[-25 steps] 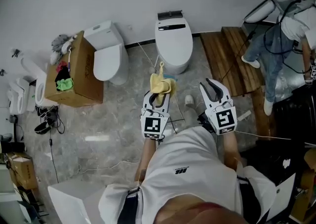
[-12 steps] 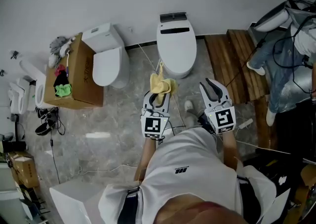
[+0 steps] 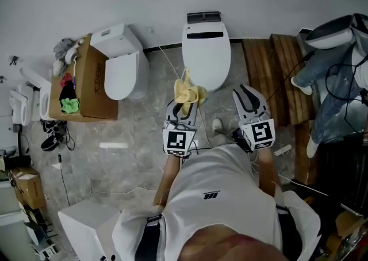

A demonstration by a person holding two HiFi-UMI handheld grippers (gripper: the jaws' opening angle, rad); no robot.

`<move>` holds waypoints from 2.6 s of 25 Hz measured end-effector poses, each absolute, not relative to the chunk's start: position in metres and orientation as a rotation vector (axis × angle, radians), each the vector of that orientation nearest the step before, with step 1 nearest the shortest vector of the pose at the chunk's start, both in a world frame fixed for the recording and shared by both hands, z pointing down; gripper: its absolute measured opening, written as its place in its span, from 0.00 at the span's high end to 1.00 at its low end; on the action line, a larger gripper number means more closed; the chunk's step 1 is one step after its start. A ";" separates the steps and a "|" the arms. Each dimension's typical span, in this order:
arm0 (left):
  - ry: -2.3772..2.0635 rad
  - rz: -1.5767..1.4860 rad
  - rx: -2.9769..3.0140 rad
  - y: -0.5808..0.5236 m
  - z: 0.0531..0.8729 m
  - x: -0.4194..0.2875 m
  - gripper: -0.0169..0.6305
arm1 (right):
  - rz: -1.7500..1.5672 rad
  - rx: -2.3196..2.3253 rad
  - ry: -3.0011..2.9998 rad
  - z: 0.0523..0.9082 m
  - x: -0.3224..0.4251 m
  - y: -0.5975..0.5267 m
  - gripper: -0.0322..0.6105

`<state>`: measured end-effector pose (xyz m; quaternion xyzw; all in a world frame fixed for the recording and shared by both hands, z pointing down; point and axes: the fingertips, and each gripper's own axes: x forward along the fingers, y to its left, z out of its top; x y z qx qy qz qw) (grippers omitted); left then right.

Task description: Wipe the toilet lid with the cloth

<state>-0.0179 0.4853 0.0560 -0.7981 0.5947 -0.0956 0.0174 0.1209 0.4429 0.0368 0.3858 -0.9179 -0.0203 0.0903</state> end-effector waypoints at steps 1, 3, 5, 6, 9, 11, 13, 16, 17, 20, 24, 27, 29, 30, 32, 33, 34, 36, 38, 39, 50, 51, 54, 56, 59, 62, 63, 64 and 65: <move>1.853 -0.302 -2.478 0.475 0.056 -0.016 0.81 | -0.057 1.141 -2.733 0.036 0.122 0.433 0.78; 1.862 -0.309 -2.472 0.455 0.055 -0.013 0.81 | -0.055 1.128 -2.742 0.033 0.125 0.413 0.78; 1.868 -0.319 -2.466 0.436 0.053 -0.011 0.81 | -0.053 1.113 -2.752 0.031 0.126 0.394 0.78; 1.871 -0.323 -2.462 0.427 0.051 -0.010 0.81 | -0.052 1.104 -2.756 0.030 0.127 0.385 0.78; 1.883 -0.322 -2.443 0.399 0.046 -0.007 0.81 | -0.043 1.076 -2.767 0.030 0.128 0.357 0.78; 1.893 -0.310 -2.424 0.379 0.042 -0.006 0.81 | -0.036 1.065 -2.783 0.028 0.128 0.338 0.78; 1.909 -0.325 -2.410 0.362 0.041 -0.007 0.81 | -0.039 1.055 -2.807 0.023 0.127 0.320 0.78; 1.930 -0.335 -2.390 0.343 0.039 -0.008 0.81 | -0.052 1.027 -2.825 0.017 0.126 0.297 0.78; 1.933 -0.336 -2.383 0.338 0.038 -0.008 0.81 | -0.058 1.020 -2.830 0.015 0.125 0.291 0.78; 1.936 -0.340 -2.364 0.326 0.035 -0.009 0.81 | -0.068 1.026 -2.842 0.009 0.120 0.273 0.78; 1.939 -0.348 -2.370 0.318 0.036 -0.010 0.81 | -0.091 1.042 -2.867 -0.005 0.117 0.263 0.78; 1.928 -0.333 -2.363 0.308 0.032 -0.009 0.81 | -0.104 1.039 -2.873 -0.008 0.118 0.258 0.78; 1.913 -0.309 -2.351 0.302 0.027 -0.007 0.81 | -0.092 1.047 -2.863 -0.005 0.121 0.254 0.78; 1.908 -0.310 -2.349 0.300 0.027 -0.007 0.81 | -0.086 1.050 -2.859 -0.003 0.123 0.252 0.78; 1.905 -0.315 -2.347 0.297 0.026 -0.007 0.81 | -0.085 1.046 -2.855 -0.001 0.124 0.250 0.78; 1.905 -0.314 -2.347 0.296 0.026 -0.007 0.81 | -0.087 1.043 -2.854 0.000 0.123 0.249 0.78; 1.905 -0.312 -2.348 0.294 0.027 -0.008 0.81 | -0.085 1.045 -2.852 0.001 0.123 0.248 0.78; 1.907 -0.314 -2.351 0.291 0.029 -0.009 0.81 | -0.077 1.052 -2.848 0.004 0.123 0.243 0.78; 1.907 -0.321 -2.357 0.287 0.031 -0.010 0.81 | -0.069 1.056 -2.841 0.007 0.122 0.238 0.78; 1.907 -0.325 -2.360 0.285 0.033 -0.011 0.81 | -0.065 1.056 -2.838 0.009 0.121 0.235 0.78; 1.915 -0.305 -2.402 0.230 0.049 -0.051 0.81 | -0.026 1.079 -2.780 0.036 0.083 0.182 0.78; 1.914 -0.306 -2.409 0.222 0.052 -0.057 0.81 | -0.021 1.082 -2.771 0.039 0.078 0.174 0.78; 1.904 -0.302 -2.444 0.193 0.061 -0.075 0.81 | -0.007 1.092 -2.735 0.052 0.061 0.148 0.78; 1.896 -0.299 -2.475 0.174 0.069 -0.088 0.81 | 0.005 1.102 -2.708 0.061 0.048 0.131 0.78; 1.884 -0.302 -2.522 0.146 0.081 -0.107 0.81 | 0.037 1.122 -2.666 0.075 0.031 0.106 0.78; 1.873 -0.292 -2.573 0.118 0.092 -0.126 0.81 | 0.074 1.145 -2.621 0.089 0.015 0.082 0.78; 1.867 -0.291 -2.591 0.110 0.097 -0.131 0.81 | 0.087 1.153 -2.607 0.093 0.010 0.075 0.78; 1.859 -0.291 -2.608 0.102 0.101 -0.136 0.81 | 0.100 1.160 -2.594 0.098 0.006 0.068 0.78; 1.850 -0.292 -2.622 0.094 0.106 -0.140 0.81 | 0.111 1.166 -2.582 0.103 0.001 0.062 0.78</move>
